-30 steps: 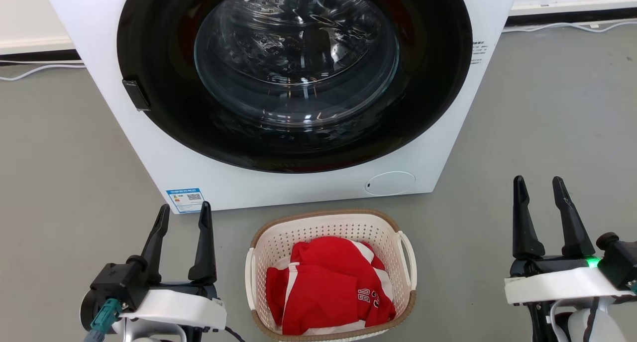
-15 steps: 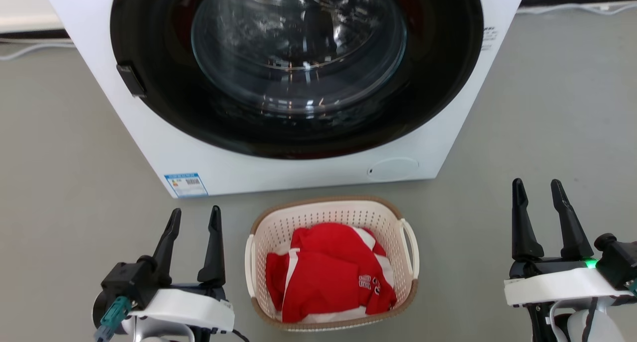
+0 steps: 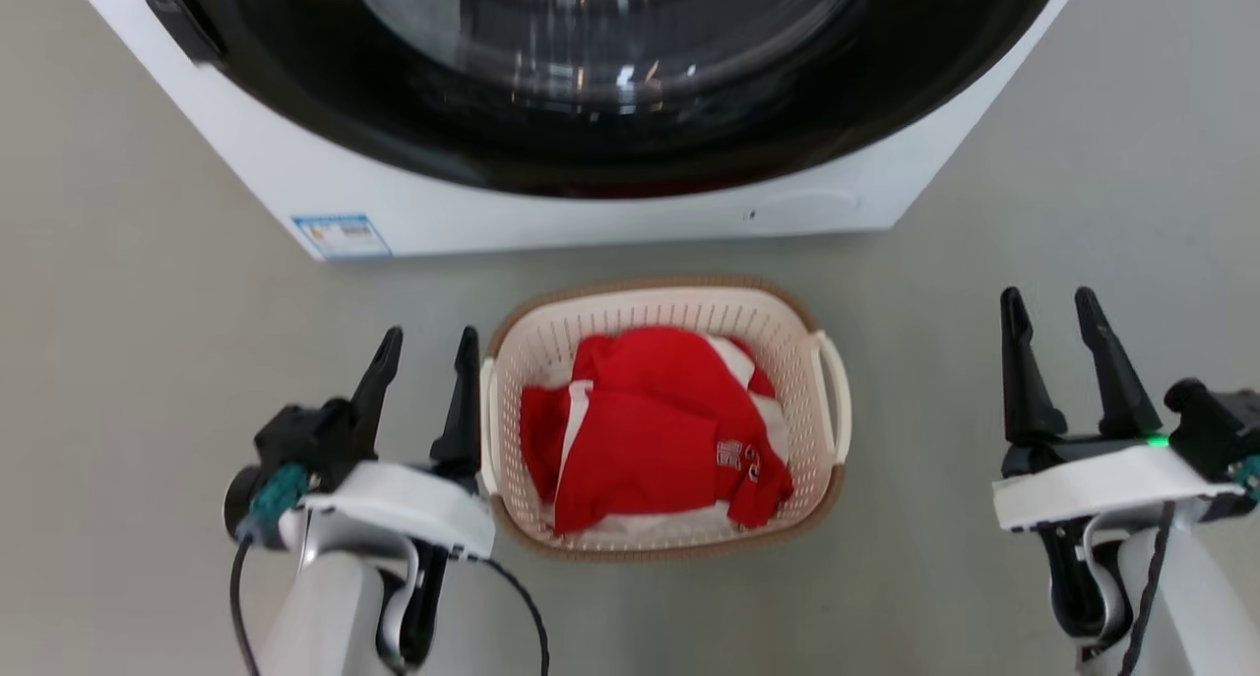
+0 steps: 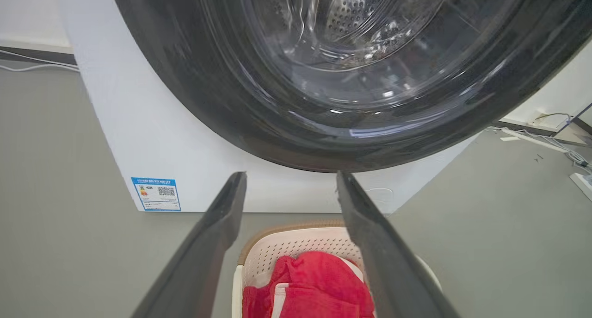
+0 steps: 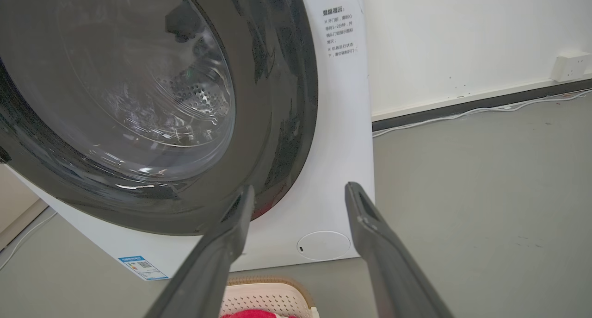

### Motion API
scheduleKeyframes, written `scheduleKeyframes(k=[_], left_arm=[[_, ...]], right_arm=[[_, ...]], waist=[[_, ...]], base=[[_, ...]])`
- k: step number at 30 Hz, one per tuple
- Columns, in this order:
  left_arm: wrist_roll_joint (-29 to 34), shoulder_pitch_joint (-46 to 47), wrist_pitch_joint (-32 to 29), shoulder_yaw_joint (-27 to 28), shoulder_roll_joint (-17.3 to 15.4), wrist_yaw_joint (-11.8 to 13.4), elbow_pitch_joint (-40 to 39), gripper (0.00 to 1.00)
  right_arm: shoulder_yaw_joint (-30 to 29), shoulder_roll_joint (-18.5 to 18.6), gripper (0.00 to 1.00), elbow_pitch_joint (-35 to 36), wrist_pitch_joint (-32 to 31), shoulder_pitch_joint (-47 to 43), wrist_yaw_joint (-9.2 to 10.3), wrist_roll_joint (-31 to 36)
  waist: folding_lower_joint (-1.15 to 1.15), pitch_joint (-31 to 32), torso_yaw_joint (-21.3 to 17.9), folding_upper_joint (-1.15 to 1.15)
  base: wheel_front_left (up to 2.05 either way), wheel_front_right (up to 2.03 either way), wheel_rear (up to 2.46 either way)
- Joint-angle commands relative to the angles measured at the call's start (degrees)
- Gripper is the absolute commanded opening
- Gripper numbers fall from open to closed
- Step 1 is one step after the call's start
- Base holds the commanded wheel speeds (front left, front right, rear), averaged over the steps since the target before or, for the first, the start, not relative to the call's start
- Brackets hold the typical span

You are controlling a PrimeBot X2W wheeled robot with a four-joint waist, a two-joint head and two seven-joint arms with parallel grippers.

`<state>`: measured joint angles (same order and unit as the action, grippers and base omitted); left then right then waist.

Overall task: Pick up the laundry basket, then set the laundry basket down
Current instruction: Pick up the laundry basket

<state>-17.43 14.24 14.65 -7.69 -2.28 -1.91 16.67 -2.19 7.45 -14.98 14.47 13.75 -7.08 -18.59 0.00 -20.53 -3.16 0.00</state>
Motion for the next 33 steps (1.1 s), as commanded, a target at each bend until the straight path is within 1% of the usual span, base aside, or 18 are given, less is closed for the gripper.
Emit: scheduleKeyframes(k=[1, 6, 12, 17, 21, 26, 33], left_arm=[[0.04, 3.4, 0.35, 1.1, -0.6, -0.58, 0.7, 1.0], [-0.18, 9.2, 0.35, 0.6, -0.6, -1.18, 7.02, 1.0], [0.75, 15.38, 0.35, -0.13, -0.6, -1.67, 15.26, 1.0], [0.04, 18.73, 0.35, -0.02, -0.6, -1.79, 21.02, 1.0], [-0.83, 21.96, 0.35, -0.78, -0.6, -2.48, 25.66, 1.0], [-1.7, 26.07, 0.35, -1.57, -0.6, -2.64, 30.34, 1.0], [-4.39, 30.39, 0.35, -4.21, -0.6, -2.55, 34.43, 1.0]], right_arm=[[1.98, 1.32, 1.0, 0.08, 0.52, 1.86, -0.41, -0.67], [3.51, 2.66, 1.0, -3.55, 0.52, 5.09, -0.41, -1.56], [6.8, 4.54, 1.0, -9.38, 0.52, 8.59, -0.41, -2.57], [8.34, 5.02, 1.0, -12.75, 0.52, 10.91, -0.41, -3.33], [9.41, 5.23, 1.0, -14.98, 0.52, 13.19, -0.41, -4.26], [11.33, 5.87, 1.0, -17.54, 0.52, 16.15, -0.41, -4.68], [13.14, 5.73, 1.0, -23.74, 0.52, 20.17, -0.41, -5.58]], waist=[[0.0, -4.25, 0.8, 0.0], [0.0, -9.46, 1.57, 0.0], [0.0, -14.72, 2.41, 0.0], [0.0, -17.68, 2.35, 0.0], [0.0, -20.82, 2.37, 0.0], [0.0, -24.79, 2.48, 0.0], [0.0, -29.05, 3.01, 0.0]], base=[[0.0, 0.0, 0.0], [0.0, 0.0, 0.0], [0.0, 0.0, 0.0], [0.0, 0.0, 0.0], [0.0, 0.0, 0.0], [0.0, 0.0, 0.0], [0.0, 0.0, 0.0]])
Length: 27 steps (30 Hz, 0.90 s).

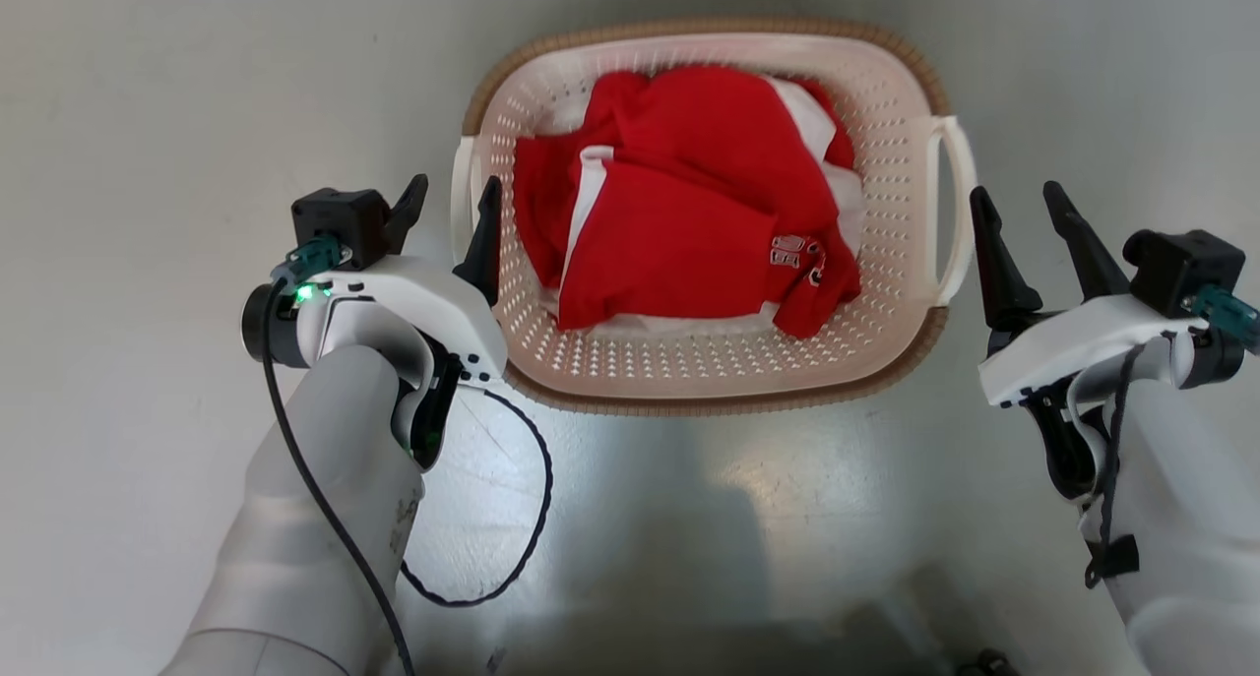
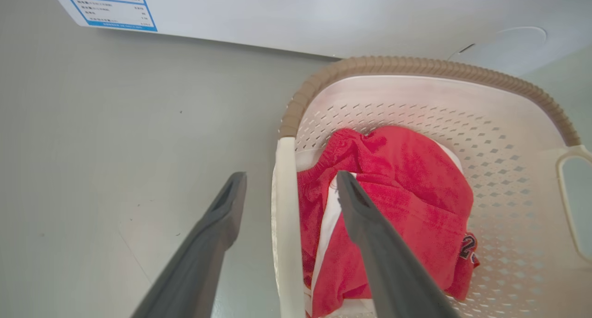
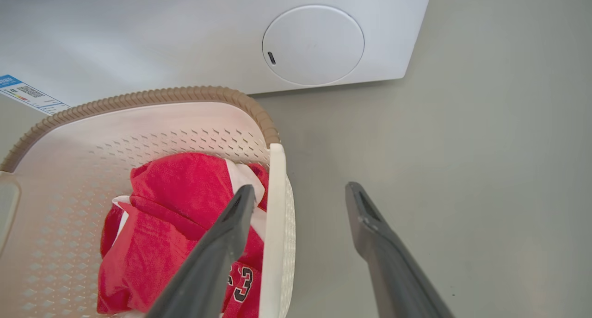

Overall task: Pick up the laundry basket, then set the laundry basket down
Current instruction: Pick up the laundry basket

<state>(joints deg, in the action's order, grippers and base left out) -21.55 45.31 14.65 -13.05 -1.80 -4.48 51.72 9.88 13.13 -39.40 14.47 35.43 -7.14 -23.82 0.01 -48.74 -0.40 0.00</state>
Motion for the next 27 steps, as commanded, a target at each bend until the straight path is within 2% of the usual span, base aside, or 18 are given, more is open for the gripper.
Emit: scheduleKeyframes(k=[1, 5, 15, 16, 17, 18, 19, 20, 21, 22, 27], left_arm=[[-0.66, -0.1, 0.35, 0.6, -1.08, 0.1, -0.05, 1.0], [-3.31, 2.24, 0.35, -1.51, -1.08, 0.38, 2.53, 1.0], [-8.1, 5.5, 0.35, -6.79, -1.08, 0.28, 6.28, 1.0], [-8.61, 5.68, 0.35, -7.37, -1.08, 0.3, 6.56, 0.96], [-9.07, 5.85, 0.35, -7.88, -1.08, 0.39, 6.72, 0.85], [-9.49, 5.99, 0.35, -8.33, -1.08, 0.5, 6.8, 0.67], [-9.88, 6.09, 0.35, -8.76, -1.08, 0.58, 6.87, 0.44], [-10.23, 6.17, 0.35, -9.18, -1.08, 0.65, 6.93, 0.36], [-10.56, 6.27, 0.35, -9.59, -1.08, 0.66, 7.03, 0.22], [-10.84, 6.37, 0.35, -9.99, -1.08, 0.7, 7.15, 0.0], [-11.36, 6.76, 0.35, -11.3, -1.08, 0.91, 7.53, 0.0]], right_arm=[[1.41, 0.04, 1.0, -0.23, 0.52, -0.98, -0.35, -0.46], [2.98, -0.64, 1.0, -4.35, 0.52, 1.68, -0.35, -1.27], [5.1, -1.52, 1.0, -7.27, 0.52, 5.61, -0.35, -2.11], [5.23, -1.57, 1.0, -7.44, 0.52, 5.84, -0.35, -2.22], [5.36, -1.61, 1.0, -7.63, 0.52, 6.03, -0.35, -2.39], [5.52, -1.63, 0.97, -7.86, 0.52, 6.17, -0.35, -2.58], [5.64, -1.63, 0.54, -8.15, 0.52, 6.31, -0.35, -2.8], [5.73, -1.62, 0.41, -8.41, 0.52, 6.48, -0.35, -3.01], [5.78, -1.59, 0.23, -8.62, 0.52, 6.65, -0.35, -3.18], [5.78, -1.59, 0.0, -8.79, 0.52, 6.79, -0.35, -3.34], [5.95, -1.69, 0.0, -9.05, 0.52, 7.13, -0.35, -3.75]], waist=[[-0.01, -1.38, 0.33, 0.0], [-0.01, -3.43, 0.58, 0.0], [-0.01, -6.29, 0.8, 0.0], [-0.01, -6.38, 0.81, 0.0], [-0.01, -6.45, 0.83, 0.0], [-0.01, -6.51, 0.83, 0.0], [-0.01, -6.56, 0.83, 0.0], [-0.01, -6.62, 0.81, 0.0], [-0.01, -6.68, 0.8, 0.0], [-0.01, -6.73, 0.78, 0.0], [-0.01, -6.71, 0.73, 0.0]], base=[[0.0, 0.0, 0.0], [0.0, 0.0, 0.0], [0.0, 0.0, 0.0], [0.0, 0.0, 0.0], [0.0, 0.0, 0.0], [0.0, 0.0, 0.0], [0.0, 0.0, 0.0], [0.0, 0.0, 0.0], [0.0, 0.0, 0.0], [0.0, 0.0, 0.0], [0.0, 0.0, 0.0]])
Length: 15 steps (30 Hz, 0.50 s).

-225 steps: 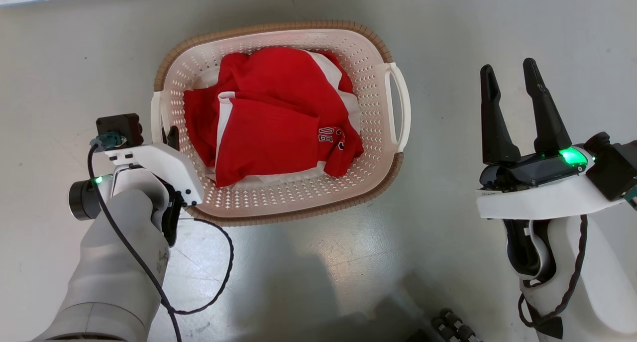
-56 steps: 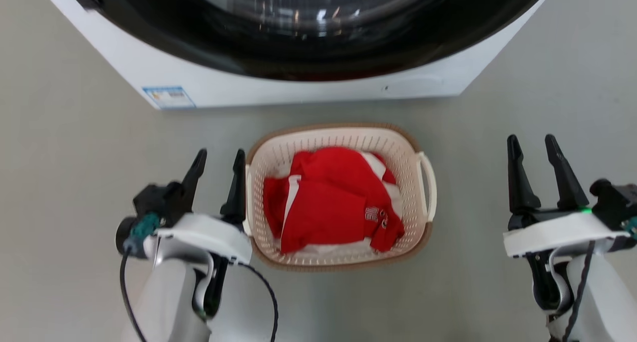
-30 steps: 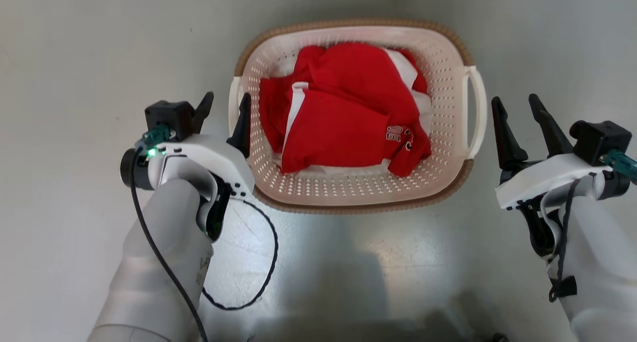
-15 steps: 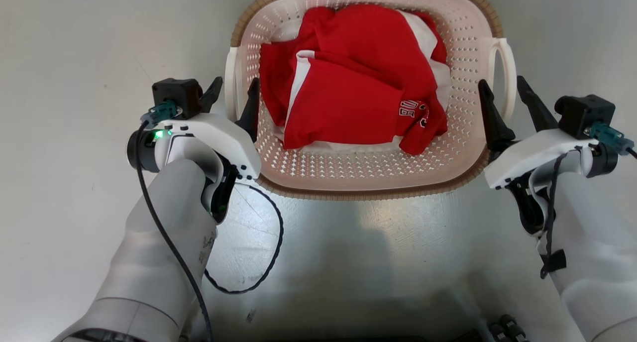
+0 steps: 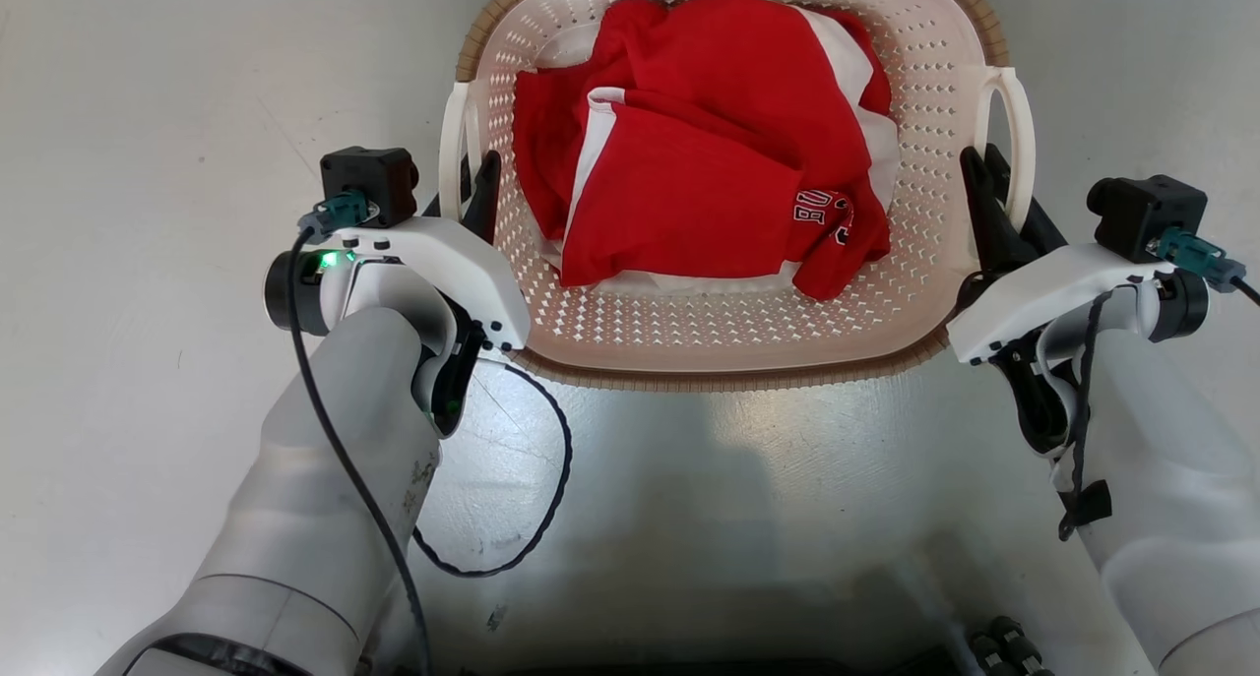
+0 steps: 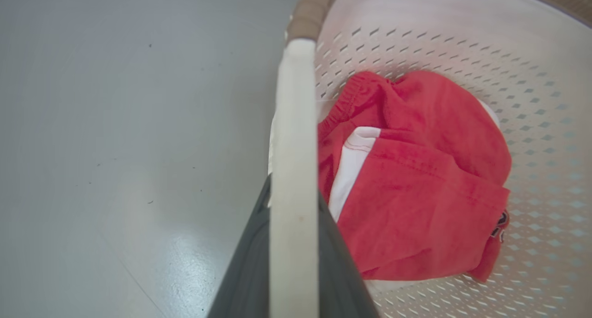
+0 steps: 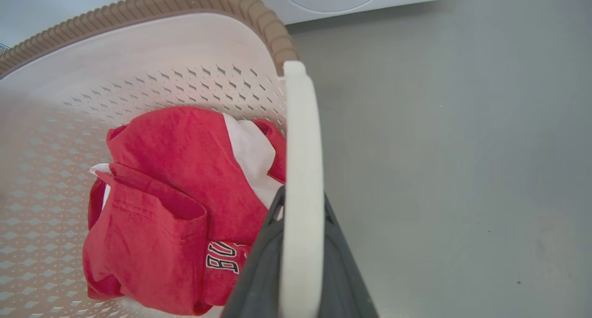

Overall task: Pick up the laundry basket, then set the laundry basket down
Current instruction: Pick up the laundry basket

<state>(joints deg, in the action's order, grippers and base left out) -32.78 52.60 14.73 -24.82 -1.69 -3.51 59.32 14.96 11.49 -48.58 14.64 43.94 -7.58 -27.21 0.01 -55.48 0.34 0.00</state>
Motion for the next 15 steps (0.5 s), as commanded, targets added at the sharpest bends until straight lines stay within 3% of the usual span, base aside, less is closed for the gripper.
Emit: scheduleKeyframes(k=[1, 15], left_arm=[[-0.26, -0.47, 0.27, 0.3, -1.19, -0.02, 0.07, 0.0], [-4.33, -1.16, 0.27, -3.42, -1.19, -1.12, 3.71, 0.0]], right_arm=[[0.89, -0.08, 0.0, 0.1, 0.36, -1.35, 0.09, -0.44], [4.02, -0.42, 0.0, -1.81, 0.36, -1.76, 0.09, -3.26]], waist=[[-0.01, 0.11, -0.02, 0.0], [-0.01, 5.2, -0.35, 0.0]], base=[[0.0, 0.0, 0.0], [0.0, 0.0, 0.0]])
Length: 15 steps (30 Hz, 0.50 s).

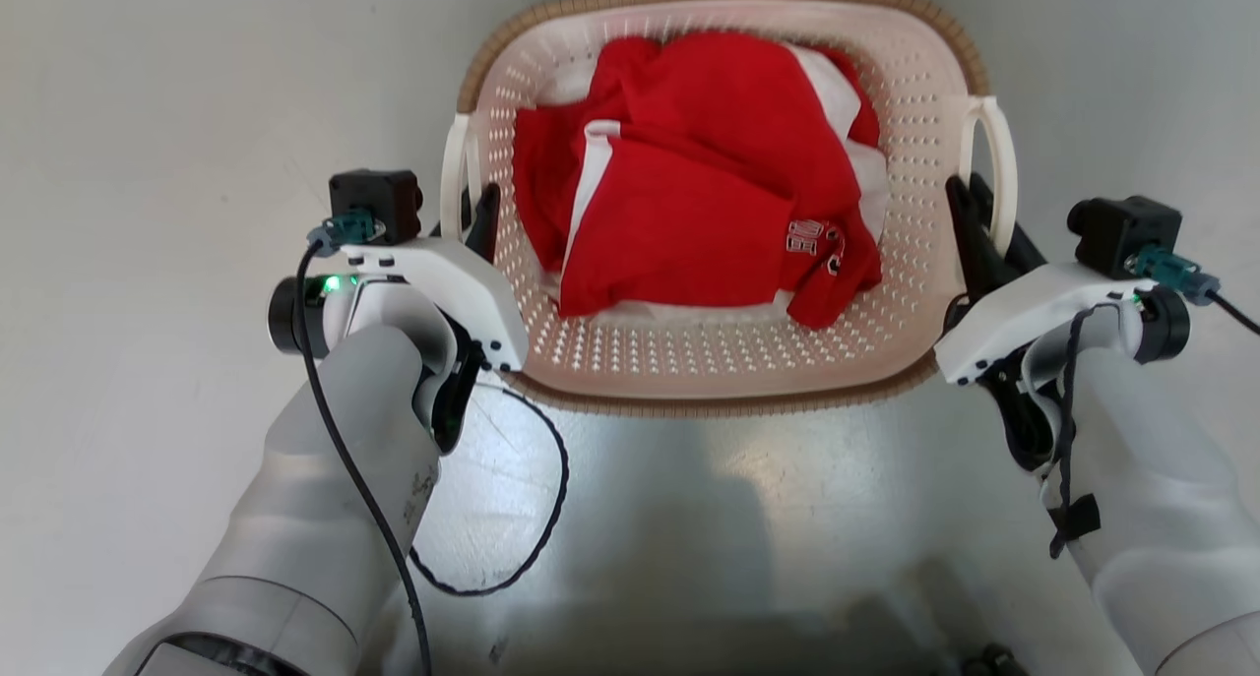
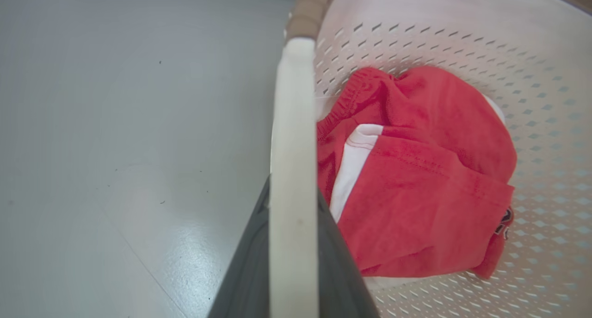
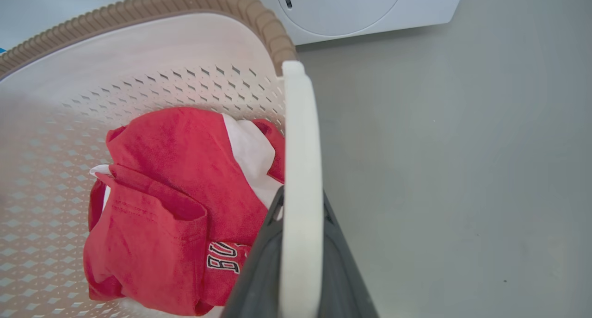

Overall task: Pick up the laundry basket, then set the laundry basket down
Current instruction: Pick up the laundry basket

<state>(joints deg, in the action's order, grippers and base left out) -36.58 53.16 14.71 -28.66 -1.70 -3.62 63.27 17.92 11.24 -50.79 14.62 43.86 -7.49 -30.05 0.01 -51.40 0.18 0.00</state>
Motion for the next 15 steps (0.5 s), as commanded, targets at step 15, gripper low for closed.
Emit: scheduleKeyframes(k=[15], left_arm=[[-10.21, -5.16, -1.61, -7.06, -1.18, -2.41, 6.31, 0.0]], right_arm=[[14.07, -0.53, 0.0, -8.61, 0.38, -0.83, 0.0, -9.85]], waist=[[0.0, 15.53, -2.59, 0.0]], base=[[0.0, 0.0, 0.0]])
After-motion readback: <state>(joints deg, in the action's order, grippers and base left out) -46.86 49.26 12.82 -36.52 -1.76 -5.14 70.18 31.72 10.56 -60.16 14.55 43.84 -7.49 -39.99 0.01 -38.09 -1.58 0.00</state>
